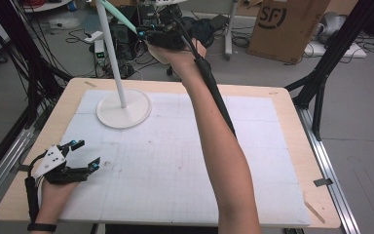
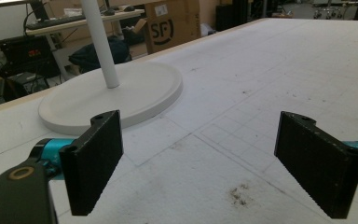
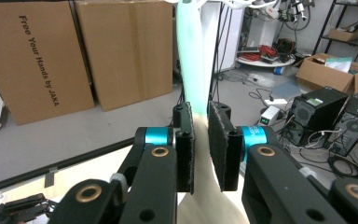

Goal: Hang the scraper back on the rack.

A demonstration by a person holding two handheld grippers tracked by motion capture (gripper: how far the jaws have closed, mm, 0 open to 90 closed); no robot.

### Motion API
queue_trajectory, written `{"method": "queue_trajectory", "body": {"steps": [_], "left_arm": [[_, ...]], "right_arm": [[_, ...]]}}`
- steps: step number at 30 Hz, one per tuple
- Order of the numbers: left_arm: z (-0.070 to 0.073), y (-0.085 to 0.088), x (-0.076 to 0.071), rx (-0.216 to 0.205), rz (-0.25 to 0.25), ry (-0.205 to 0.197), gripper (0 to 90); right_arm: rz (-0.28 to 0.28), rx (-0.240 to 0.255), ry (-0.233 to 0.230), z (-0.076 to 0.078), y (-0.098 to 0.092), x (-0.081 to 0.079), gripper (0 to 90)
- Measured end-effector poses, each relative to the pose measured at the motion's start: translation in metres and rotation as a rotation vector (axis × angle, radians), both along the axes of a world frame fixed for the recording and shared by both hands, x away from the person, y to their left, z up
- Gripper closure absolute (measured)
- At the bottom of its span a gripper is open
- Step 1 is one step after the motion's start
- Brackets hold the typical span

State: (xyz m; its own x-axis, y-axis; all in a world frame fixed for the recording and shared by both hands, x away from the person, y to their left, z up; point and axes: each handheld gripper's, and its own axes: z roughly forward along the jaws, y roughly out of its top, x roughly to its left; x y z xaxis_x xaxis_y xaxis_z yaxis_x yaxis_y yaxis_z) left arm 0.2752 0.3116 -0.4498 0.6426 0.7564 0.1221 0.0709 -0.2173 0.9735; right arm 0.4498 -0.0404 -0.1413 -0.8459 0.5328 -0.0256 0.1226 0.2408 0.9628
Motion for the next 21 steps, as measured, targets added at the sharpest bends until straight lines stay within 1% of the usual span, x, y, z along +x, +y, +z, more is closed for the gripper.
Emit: {"method": "queue_trajectory", "body": {"steps": [5, 6, 10, 11, 16, 17, 21], "left_arm": [[0.0, -0.0001, -0.0001, 0.001, 0.001, -0.001, 15.9], [0.0, -0.0001, -0.0001, 0.002, 0.0, -0.001, 15.9], [0.0, 0.0, 0.0, 0.001, 0.0, -0.001, 15.8], [0.0, -0.0001, 0.0, 0.0, 0.0, -0.001, 15.8], [0.0, -0.0001, 0.0, 0.001, 0.0, -0.001, 15.8], [0.0, -0.0001, -0.0001, 0.002, 0.0, -0.001, 15.8], [0.0, -0.0002, -0.0001, 0.001, 0.0, -0.002, 15.8]], "right_arm": [[-0.016, -0.007, 0.01, -0.0009, 0.0003, 0.0001, 81.3], [-0.017, -0.011, 0.004, -0.0011, 0.0003, 0.0008, 81.3], [-0.01, -0.01, 0.016, -0.0025, 0.0006, 0.0016, 81.3], [-0.009, -0.012, 0.01, -0.0028, 0.0009, 0.0019, 81.2], [0.0, -0.011, 0.011, -0.0028, 0.0032, -0.0001, 81.2], [0.003, -0.013, 0.002, -0.0029, 0.0036, 0.0003, 81.2], [-0.013, -0.027, 0.011, -0.0038, 0.0048, -0.0003, 81.2]]}}
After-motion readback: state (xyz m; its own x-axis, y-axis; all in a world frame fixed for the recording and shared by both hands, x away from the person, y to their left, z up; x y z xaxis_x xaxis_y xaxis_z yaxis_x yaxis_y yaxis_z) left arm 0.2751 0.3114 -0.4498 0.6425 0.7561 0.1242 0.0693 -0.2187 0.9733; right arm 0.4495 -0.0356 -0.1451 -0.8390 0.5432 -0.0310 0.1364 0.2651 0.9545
